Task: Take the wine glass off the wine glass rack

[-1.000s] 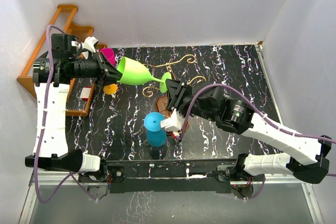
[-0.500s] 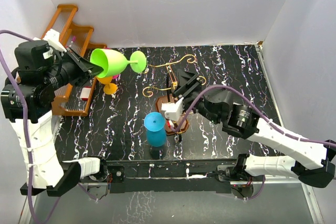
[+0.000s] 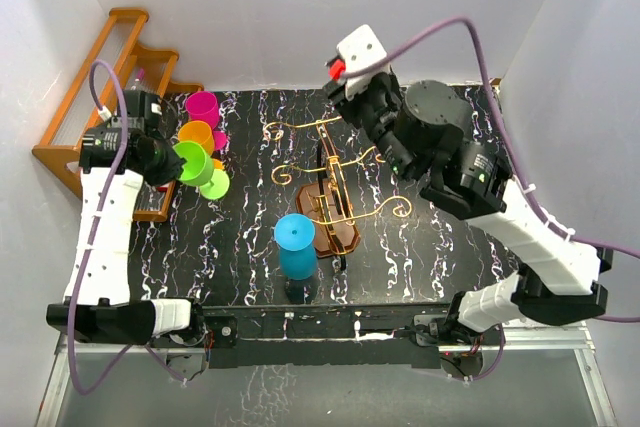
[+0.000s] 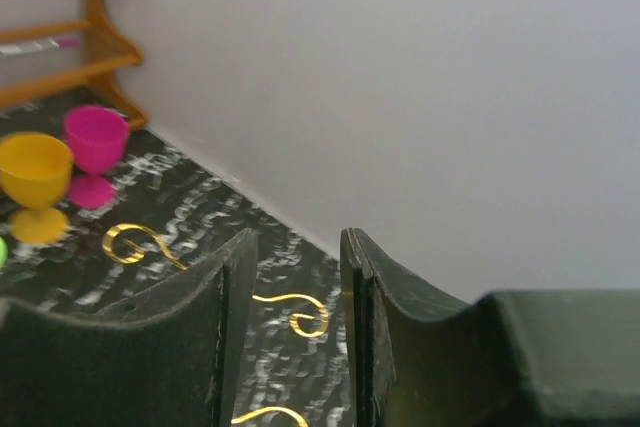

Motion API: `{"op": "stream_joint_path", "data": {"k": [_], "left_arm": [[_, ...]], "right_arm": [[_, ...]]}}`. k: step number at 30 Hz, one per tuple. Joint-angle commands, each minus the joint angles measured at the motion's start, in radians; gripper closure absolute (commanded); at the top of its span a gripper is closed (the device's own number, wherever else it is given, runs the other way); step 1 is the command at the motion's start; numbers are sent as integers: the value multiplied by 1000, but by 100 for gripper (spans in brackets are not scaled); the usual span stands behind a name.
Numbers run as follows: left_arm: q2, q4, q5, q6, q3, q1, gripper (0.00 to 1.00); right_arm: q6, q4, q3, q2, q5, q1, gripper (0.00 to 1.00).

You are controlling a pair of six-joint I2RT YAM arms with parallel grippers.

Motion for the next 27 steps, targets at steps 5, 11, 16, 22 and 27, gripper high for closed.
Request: {"op": "stream_joint_path", "data": {"k": [5,11,16,22,27], "left_arm": [[-73,156,-302,-23,-254,7,100],[-4,276,-304,-3,-303,44,99],[69,364,-217,21,-345,112,97],[161,398,-163,40,-334,149,85],[191,415,-121,59,-324,163,67]], "right_arm": [[599,-426,268,150,-188,4,60],[719,-443,179,103,-336,4,60],[789,-475,167,57,-409,4,60],[917,-535,182,15,-518,3,60],[1029,-592,168,2,-647,4,58]]}}
